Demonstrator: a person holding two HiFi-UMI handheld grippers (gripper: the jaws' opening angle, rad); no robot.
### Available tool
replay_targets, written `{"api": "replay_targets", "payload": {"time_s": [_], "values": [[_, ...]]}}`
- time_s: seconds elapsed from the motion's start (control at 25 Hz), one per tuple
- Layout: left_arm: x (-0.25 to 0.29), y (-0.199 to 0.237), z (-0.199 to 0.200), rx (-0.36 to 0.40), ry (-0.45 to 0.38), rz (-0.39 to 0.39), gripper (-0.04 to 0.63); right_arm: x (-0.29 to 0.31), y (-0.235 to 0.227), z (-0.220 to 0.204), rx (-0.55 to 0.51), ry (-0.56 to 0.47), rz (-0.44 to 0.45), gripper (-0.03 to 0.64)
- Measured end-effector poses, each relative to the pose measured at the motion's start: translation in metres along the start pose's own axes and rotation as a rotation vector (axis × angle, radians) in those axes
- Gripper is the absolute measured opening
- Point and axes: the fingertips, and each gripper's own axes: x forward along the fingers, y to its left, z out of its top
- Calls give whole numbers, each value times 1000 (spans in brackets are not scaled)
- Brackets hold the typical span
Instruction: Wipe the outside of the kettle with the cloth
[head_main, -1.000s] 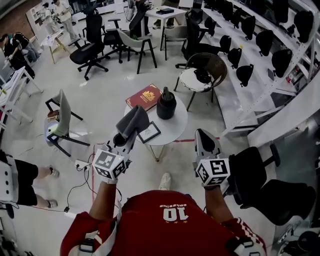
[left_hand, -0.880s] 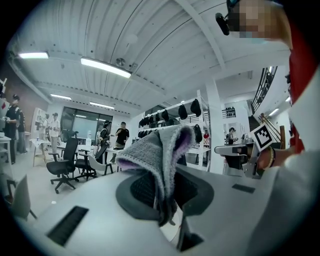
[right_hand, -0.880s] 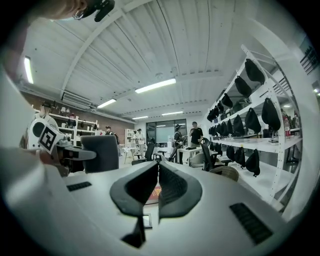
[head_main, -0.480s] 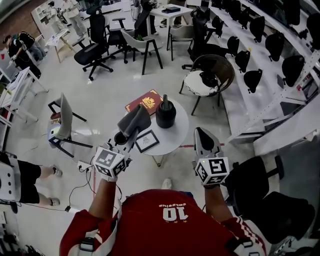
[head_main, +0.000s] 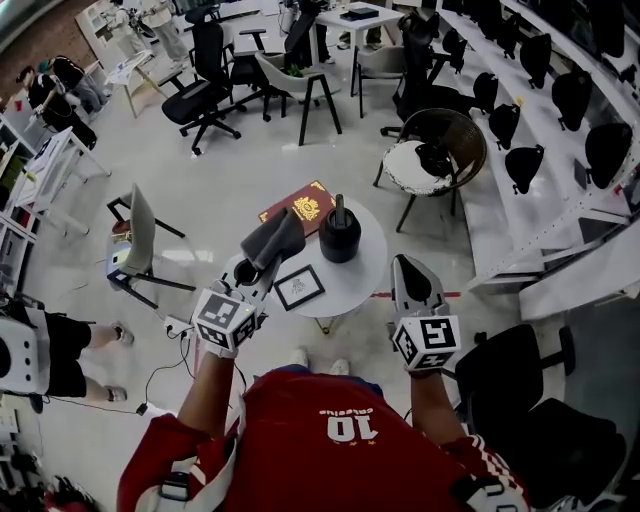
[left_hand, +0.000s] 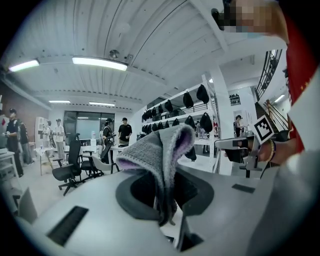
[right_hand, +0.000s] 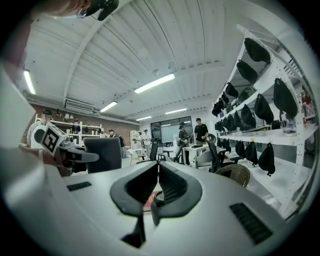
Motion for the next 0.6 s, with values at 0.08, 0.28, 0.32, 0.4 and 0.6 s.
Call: {"api": "replay_targets", "payload": {"time_s": [0.08, 0.28, 0.32, 0.4, 0.6], "values": [[5, 7, 0, 10, 2, -1, 46, 8, 0, 0, 1, 3, -4, 20], [18, 28, 4, 11, -13, -37, 46, 32, 2, 8, -16, -4, -30, 20], [21, 33, 6, 10, -15, -45, 46, 36, 2, 11, -21, -7, -35, 20], [27, 42, 8, 22, -22, -58, 46, 46, 3, 14, -37, -8, -42, 20], [44, 66, -2, 57, -2, -83, 46, 66, 8, 14, -50, 13, -62, 20]]}}
